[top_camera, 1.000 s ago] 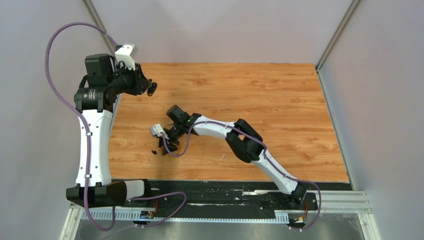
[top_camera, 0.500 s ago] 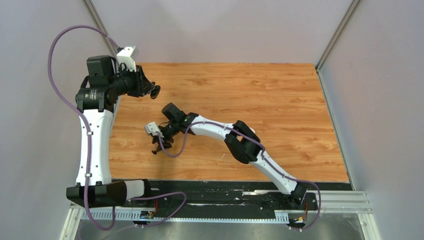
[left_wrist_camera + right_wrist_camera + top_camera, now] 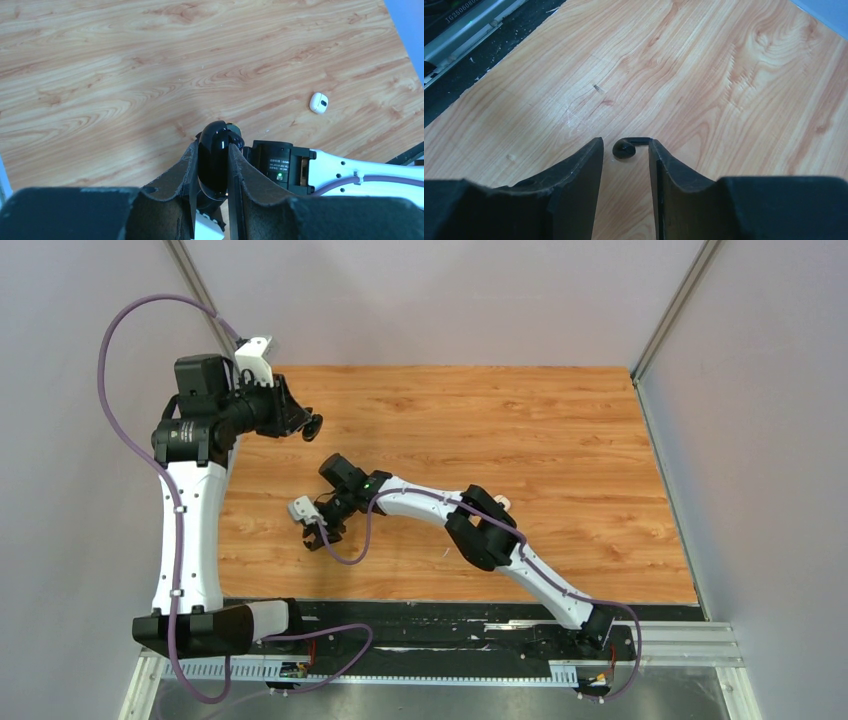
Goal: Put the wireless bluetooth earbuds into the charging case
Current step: Pick up the left earbud from the center of the board, then insert the left earbud into the left side groove of the charging case.
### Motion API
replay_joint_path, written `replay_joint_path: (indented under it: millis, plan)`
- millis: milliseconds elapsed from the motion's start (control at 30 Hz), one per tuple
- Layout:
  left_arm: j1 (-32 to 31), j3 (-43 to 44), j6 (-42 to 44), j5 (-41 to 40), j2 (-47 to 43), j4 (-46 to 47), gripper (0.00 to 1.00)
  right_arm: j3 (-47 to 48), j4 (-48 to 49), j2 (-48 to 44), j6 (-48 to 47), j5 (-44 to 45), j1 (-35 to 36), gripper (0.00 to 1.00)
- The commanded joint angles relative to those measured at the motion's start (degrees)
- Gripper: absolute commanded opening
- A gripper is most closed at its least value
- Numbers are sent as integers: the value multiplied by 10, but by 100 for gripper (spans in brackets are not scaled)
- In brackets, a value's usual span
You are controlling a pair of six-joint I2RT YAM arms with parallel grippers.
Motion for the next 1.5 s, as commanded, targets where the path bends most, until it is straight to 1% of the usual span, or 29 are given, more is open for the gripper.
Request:
replay_joint_path:
  millis: [0,167,400,500,600,667,800,867,967,1033,1167,1333,1367,1467]
  plan:
    - [5,4,-5,16,-20,5,0,29,-8,16,-37,-15,10,39]
    - [4,14,8,19,-25,-10,0,29,-10,18,-54,-3,16,37]
    - [5,11,10,20,-30,-8,0,22,-19,19,-79,13,20,31]
    - [4,8,10,21,-32,-7,0,15,-23,17,-91,19,20,24]
    - [4,4,11,20,-34,-6,0,11,-24,14,-94,21,20,21]
    - [4,-2,11,19,-36,-2,0,10,-24,7,-92,23,18,15]
    - [5,-7,11,18,-30,12,0,-4,-20,-32,-66,16,10,4]
    - [4,-7,13,20,-22,24,0,-26,-12,-68,-35,7,-1,0]
    - [4,-14,26,20,-6,49,0,-83,16,-147,49,-16,-25,0]
    - [4,-23,37,27,8,75,0,-139,49,-218,134,-31,-47,0]
    - [0,-47,64,41,46,158,0,-214,108,-331,354,-52,-114,0]
    - [-32,-58,104,27,103,230,0,-236,115,-424,618,-70,-206,0]
    - [-55,-60,107,22,109,249,0,-235,114,-435,659,-66,-221,0]
    - [-89,-64,97,12,140,274,0,-228,113,-452,778,-64,-262,0]
